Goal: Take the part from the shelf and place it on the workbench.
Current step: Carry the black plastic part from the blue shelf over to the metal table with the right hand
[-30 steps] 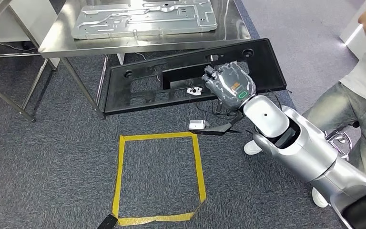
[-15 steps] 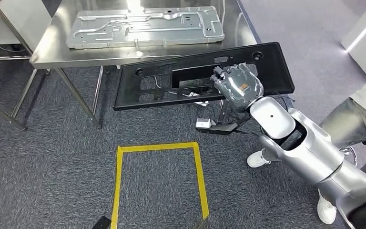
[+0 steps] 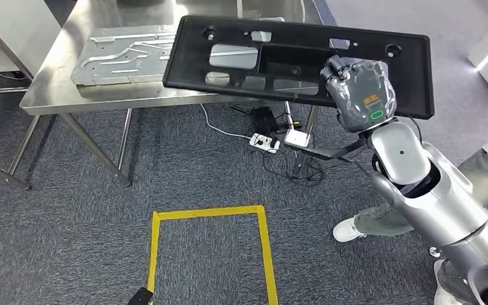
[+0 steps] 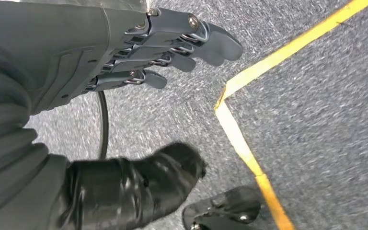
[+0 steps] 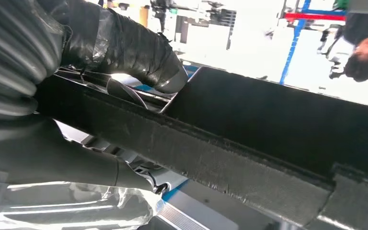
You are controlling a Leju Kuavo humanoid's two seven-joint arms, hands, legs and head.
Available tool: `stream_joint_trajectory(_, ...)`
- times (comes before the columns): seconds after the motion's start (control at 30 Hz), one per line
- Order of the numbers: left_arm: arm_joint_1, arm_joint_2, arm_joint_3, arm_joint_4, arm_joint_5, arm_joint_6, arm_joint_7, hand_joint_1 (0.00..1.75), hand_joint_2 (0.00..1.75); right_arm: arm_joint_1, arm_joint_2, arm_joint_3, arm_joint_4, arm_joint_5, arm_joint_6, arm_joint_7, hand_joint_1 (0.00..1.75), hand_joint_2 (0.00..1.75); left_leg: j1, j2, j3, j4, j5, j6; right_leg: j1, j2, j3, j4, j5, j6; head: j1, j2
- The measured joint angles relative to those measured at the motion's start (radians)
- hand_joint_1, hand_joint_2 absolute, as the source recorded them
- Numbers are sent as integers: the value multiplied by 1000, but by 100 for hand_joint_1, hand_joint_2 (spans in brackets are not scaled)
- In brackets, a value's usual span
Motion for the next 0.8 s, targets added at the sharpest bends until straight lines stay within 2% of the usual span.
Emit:
stream_joint_trajectory(0.03,1,0,0,0,0,0,0,0,175,6,0,-8,-3,1,-1,1,175,175,1,0,-36,22,-26,-1,0,1,18,-1,-13,0,0,0)
stream_joint_trajectory(0.07,2,0,0,0,0,1,-1,0,175,12,0,-15,-5,2,-2,1,175,175,0,1,-59,17,-41,0,0,2,37,-2,-27,1,0,0)
stream_joint_trajectory(0.1,3,0,0,0,1,1,-1,0,175,17,0,-21,-7,1,-3,3,175,175,-1,1,-70,-15,-32,3,0,3,59,-2,-43,1,0,0)
stream_joint_trajectory(0.13,3,0,0,0,2,1,-1,0,175,21,0,-28,-9,-2,-6,5,175,175,-3,1,-70,-69,6,7,-1,3,81,-3,-59,3,0,0)
stream_joint_trajectory(0.2,3,1,0,0,5,3,-2,0,175,30,0,-43,-13,-13,-18,10,175,175,-14,0,-59,-197,149,23,-1,5,115,-5,-89,9,0,0)
stream_joint_trajectory(0.23,5,3,0,0,6,3,-2,0,175,34,-2,-50,-16,-18,-25,12,175,175,-19,-1,-52,-238,205,31,-1,7,124,-8,-100,15,-1,0)
stream_joint_trajectory(0.27,6,5,0,0,8,3,-2,0,175,40,-3,-57,-18,-22,-30,13,175,175,-23,-3,-45,-263,239,38,-1,9,134,-11,-106,21,-2,0)
stream_joint_trajectory(0.33,7,7,0,1,10,4,-2,0,175,51,-8,-69,-25,-26,-35,14,175,175,-23,-3,-21,-281,235,47,0,9,144,-7,-100,32,-2,0)
stream_joint_trajectory(0.37,7,7,0,1,11,4,-2,0,175,54,-11,-75,-27,-26,-35,14,175,175,-22,-2,-6,-292,231,51,-1,6,142,11,-93,35,-2,0)
stream_joint_trajectory(0.4,5,6,0,1,11,4,-2,0,175,55,-13,-80,-30,-26,-35,14,175,175,-21,-2,10,-302,226,55,-1,3,125,44,-90,37,-1,0)
stream_joint_trajectory(0.47,1,4,0,1,11,4,-3,0,175,56,-16,-90,-36,-26,-35,14,175,175,-20,-2,35,-312,211,62,-2,0,58,150,-120,41,-1,0)
stream_joint_trajectory(0.53,0,4,0,1,12,4,-3,0,175,65,-19,-97,-40,-27,-35,13,175,175,-20,-3,59,-312,188,63,-1,0,-22,239,-183,46,-1,0)
stream_joint_trajectory(0.57,1,3,0,1,12,4,-3,0,175,72,-21,-98,-40,-30,-33,12,175,175,-20,-4,74,-311,174,62,-2,-1,-48,250,-202,50,-1,0)
stream_joint_trajectory(0.6,2,3,0,1,12,4,-3,0,175,78,-21,-98,-40,-34,-31,9,175,175,-19,-5,91,-309,160,60,-4,-1,-62,233,-202,54,-1,0)
stream_joint_trajectory(0.63,3,3,0,1,12,5,-3,0,175,83,-22,-99,-40,-39,-29,6,175,175,-17,-6,109,-305,144,57,-8,-1,-63,190,-172,58,-1,0)
stream_joint_trajectory(0.7,2,3,0,1,14,6,-3,0,175,90,-22,-99,-40,-47,-24,-1,175,175,-16,-9,134,-290,109,48,-15,-5,-57,77,-50,62,0,0)
stream_joint_trajectory(0.73,0,3,0,1,14,6,-4,0,175,94,-21,-99,-42,-49,-21,-4,175,175,-15,-11,139,-281,94,41,-16,-7,-55,40,-2,56,0,0)
stream_joint_trajectory(0.77,-1,3,0,1,15,6,-4,0,175,98,-22,-99,-44,-50,-17,-6,175,175,-16,-12,139,-274,84,35,-14,-8,-55,23,27,47,1,0)
stream_joint_trajectory(0.8,-3,3,0,1,16,7,-4,0,175,103,-23,-99,-46,-50,-15,-8,175,175,-15,-13,141,-268,77,29,-9,-9,-56,24,25,35,2,0)
